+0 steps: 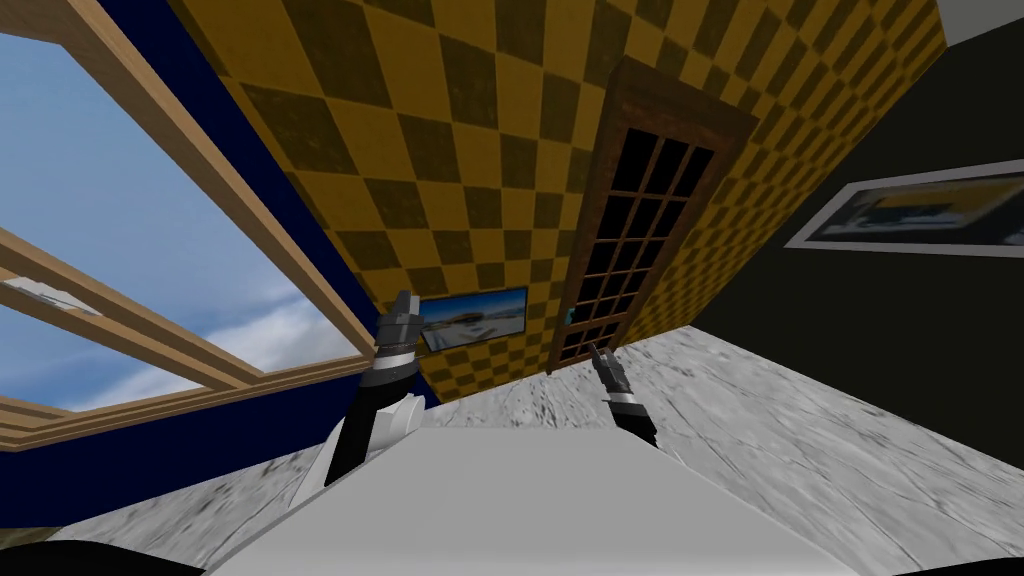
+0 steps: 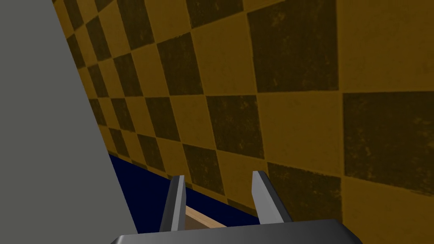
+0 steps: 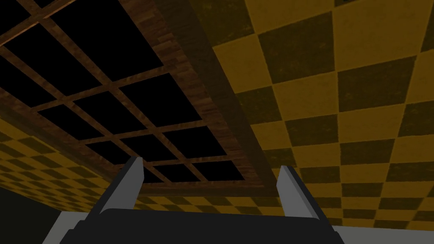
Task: Pull the door open
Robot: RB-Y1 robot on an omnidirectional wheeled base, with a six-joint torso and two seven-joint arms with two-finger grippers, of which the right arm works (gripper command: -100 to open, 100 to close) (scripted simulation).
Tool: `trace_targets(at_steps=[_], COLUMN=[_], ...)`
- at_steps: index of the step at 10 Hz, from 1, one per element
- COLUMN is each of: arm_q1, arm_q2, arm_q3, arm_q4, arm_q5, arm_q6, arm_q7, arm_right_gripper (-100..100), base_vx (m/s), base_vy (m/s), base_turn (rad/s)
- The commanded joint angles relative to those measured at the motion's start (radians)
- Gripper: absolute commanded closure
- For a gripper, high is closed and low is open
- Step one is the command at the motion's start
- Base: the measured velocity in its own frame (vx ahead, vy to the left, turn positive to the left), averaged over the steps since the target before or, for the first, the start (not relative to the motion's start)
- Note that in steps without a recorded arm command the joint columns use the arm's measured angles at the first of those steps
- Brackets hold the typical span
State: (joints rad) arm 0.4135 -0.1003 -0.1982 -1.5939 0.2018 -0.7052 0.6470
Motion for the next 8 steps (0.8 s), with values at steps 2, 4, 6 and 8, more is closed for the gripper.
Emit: trace_targets(at_steps=[2,4,6,8], arm_q1=[-0.008,-0.015,-0.021,-0.027], arm_q2=[0.002,0.003,0.005,0.007], arm_q3=[-0.013,-0.023,-0.033,-0.043], arm_q4=[0.048,0.085,0.122,0.159], arm_q5=[0.023,0.04,0.056,0.073], arm_q6=[-0.018,-0.033,-0.048,-0.062], arm_q7=[0.045,0.076,0.107,0.138], arm_right_gripper=[-100,-100,-100,-100], base_vx=[0.069,0.077,0.049,0.048], base_vy=[-0.103,-0.094,-0.104,-0.105], base_turn=[0.127,0.084,0.126,0.105])
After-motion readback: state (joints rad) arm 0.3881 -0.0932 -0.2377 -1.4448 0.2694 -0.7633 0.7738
